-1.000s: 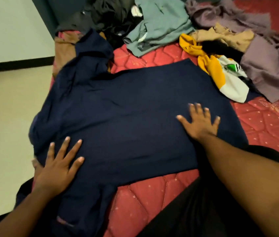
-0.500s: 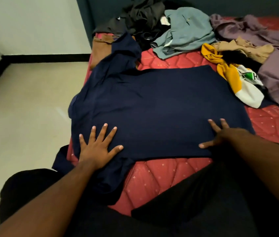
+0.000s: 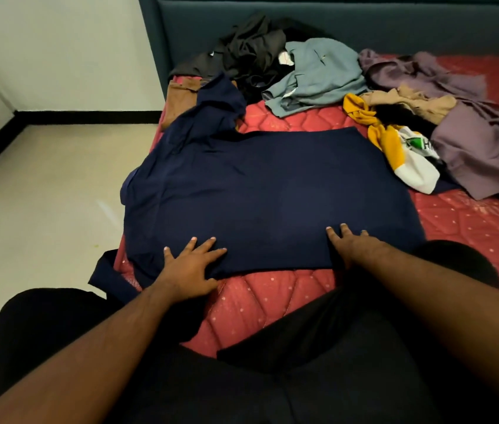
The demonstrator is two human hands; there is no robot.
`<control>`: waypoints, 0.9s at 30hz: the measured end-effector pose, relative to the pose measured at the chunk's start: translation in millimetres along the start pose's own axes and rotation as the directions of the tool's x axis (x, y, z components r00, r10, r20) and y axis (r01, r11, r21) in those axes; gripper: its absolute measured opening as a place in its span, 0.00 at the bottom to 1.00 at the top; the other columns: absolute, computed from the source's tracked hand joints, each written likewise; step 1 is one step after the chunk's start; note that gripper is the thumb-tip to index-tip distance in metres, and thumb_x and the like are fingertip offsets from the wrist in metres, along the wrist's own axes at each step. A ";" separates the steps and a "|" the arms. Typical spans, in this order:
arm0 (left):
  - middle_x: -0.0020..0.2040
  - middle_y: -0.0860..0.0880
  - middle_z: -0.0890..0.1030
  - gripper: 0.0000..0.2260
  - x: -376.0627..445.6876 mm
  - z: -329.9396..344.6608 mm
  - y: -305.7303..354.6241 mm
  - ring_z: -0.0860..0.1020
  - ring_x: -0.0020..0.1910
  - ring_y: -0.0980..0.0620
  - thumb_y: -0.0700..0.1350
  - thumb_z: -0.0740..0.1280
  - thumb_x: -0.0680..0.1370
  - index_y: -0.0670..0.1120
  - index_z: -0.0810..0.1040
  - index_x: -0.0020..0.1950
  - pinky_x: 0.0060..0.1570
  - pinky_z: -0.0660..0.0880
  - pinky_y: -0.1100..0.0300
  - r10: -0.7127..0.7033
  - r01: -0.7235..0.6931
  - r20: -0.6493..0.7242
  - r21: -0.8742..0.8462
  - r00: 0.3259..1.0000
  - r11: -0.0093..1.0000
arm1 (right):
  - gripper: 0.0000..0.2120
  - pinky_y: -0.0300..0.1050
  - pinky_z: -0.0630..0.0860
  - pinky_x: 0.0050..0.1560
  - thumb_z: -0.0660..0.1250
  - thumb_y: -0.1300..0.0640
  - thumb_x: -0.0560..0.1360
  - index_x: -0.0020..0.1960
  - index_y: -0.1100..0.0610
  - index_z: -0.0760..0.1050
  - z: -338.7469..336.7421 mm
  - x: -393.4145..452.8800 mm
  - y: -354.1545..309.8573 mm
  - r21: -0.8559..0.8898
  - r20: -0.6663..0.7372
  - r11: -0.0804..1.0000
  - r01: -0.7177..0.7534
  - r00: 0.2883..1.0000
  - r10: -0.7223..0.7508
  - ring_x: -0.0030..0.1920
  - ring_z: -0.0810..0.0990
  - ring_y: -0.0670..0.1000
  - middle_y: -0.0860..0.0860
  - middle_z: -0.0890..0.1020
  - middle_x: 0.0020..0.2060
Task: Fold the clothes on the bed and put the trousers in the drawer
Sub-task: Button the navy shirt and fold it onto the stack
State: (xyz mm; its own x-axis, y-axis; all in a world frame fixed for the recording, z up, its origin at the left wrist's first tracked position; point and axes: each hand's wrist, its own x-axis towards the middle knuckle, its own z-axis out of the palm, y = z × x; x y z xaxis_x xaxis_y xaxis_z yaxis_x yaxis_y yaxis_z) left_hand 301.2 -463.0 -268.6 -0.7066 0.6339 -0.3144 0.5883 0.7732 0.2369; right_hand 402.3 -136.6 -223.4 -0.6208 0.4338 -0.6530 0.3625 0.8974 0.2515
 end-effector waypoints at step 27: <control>0.46 0.47 0.85 0.07 220.9 -96.1 -20.2 0.80 0.46 0.53 0.36 0.70 0.73 0.43 0.86 0.48 0.47 0.70 0.69 -0.208 -0.005 -0.431 -0.442 0.878 0.897 | 0.16 0.55 0.68 0.65 0.58 0.61 0.78 0.64 0.54 0.74 -84.9 151.5 99.6 0.121 -0.457 0.960 -0.252 0.844 0.279 0.64 0.73 0.59 0.55 0.76 0.62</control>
State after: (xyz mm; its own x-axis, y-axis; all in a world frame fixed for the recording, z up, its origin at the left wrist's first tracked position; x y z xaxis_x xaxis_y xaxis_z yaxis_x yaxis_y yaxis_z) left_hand 95.4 -336.8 -254.5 -0.9123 0.4033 0.0713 0.3572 0.6984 0.6202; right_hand 285.3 25.3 -236.7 -0.7408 0.6538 -0.1541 0.5888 0.7424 0.3195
